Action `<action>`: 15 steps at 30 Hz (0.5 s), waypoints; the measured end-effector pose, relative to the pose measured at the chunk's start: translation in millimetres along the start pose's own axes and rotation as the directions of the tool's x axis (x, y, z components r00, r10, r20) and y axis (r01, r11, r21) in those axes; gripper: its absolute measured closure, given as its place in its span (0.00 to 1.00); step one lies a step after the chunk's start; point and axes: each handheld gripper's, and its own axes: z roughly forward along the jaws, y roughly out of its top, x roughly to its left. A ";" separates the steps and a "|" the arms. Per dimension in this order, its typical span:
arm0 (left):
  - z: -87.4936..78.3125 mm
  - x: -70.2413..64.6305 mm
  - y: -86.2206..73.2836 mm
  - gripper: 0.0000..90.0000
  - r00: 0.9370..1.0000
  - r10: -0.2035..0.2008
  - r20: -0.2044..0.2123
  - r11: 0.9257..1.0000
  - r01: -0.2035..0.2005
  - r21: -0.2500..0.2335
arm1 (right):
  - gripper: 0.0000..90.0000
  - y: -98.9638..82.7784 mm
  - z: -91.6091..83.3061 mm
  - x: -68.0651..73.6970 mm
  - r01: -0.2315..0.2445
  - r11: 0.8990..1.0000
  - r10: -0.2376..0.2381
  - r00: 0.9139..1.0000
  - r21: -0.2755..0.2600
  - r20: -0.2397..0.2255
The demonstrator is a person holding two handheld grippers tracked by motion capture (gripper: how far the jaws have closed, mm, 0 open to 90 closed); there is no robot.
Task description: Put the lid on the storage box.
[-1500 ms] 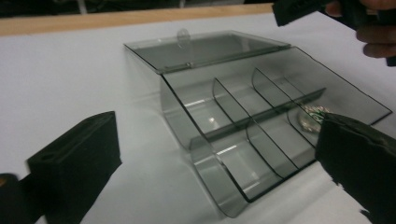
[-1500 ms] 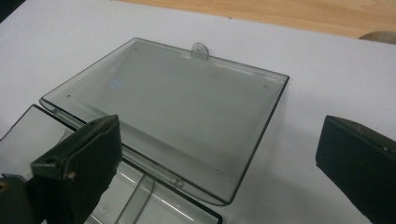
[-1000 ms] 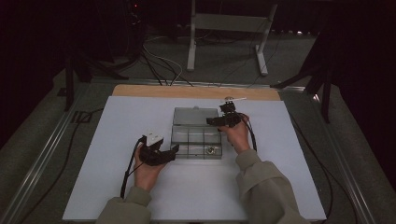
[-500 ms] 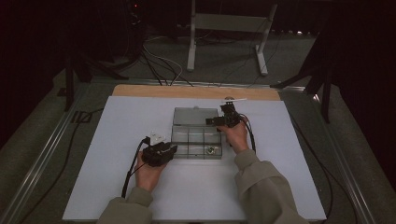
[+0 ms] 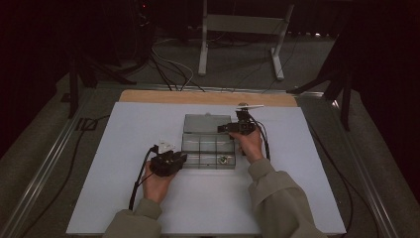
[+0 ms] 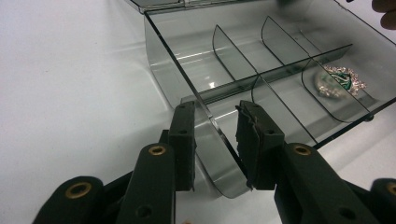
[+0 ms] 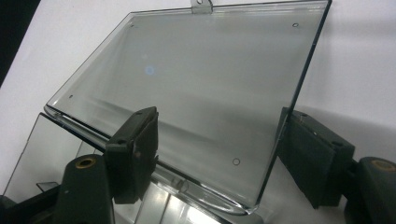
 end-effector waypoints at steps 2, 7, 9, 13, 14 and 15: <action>0.0 0.3 0.0 0.77 1.000 -0.001 0.001 1.000 0.001 0.001 | 0.35 0.4 0.1 -1.0 -0.013 1.000 0.013 1.000 0.007 -0.011; 0.1 -0.1 0.2 0.77 1.000 -0.001 -0.002 1.000 0.001 0.003 | 0.40 0.4 -0.9 -2.9 -0.038 0.999 0.038 0.999 0.011 -0.024; 0.1 -0.2 0.3 0.77 1.000 0.002 -0.002 1.000 -0.002 0.005 | 0.43 0.2 -2.0 -5.2 -0.051 0.999 0.051 0.998 0.006 -0.033; 0.1 -0.1 0.4 0.77 1.000 0.003 -0.002 1.000 -0.003 0.007 | 0.50 0.3 -4.5 -9.2 -0.066 0.998 0.065 0.997 -0.006 -0.050; 0.1 -0.2 0.5 0.77 1.000 0.003 -0.002 1.000 -0.003 0.007 | 0.51 0.5 -5.2 -9.4 -0.064 0.998 0.064 0.997 -0.010 -0.050; 0.0 -0.2 0.5 0.77 1.000 0.003 -0.003 1.000 -0.003 0.008 | 0.53 0.6 -5.9 -9.5 -0.060 0.998 0.059 0.997 -0.017 -0.048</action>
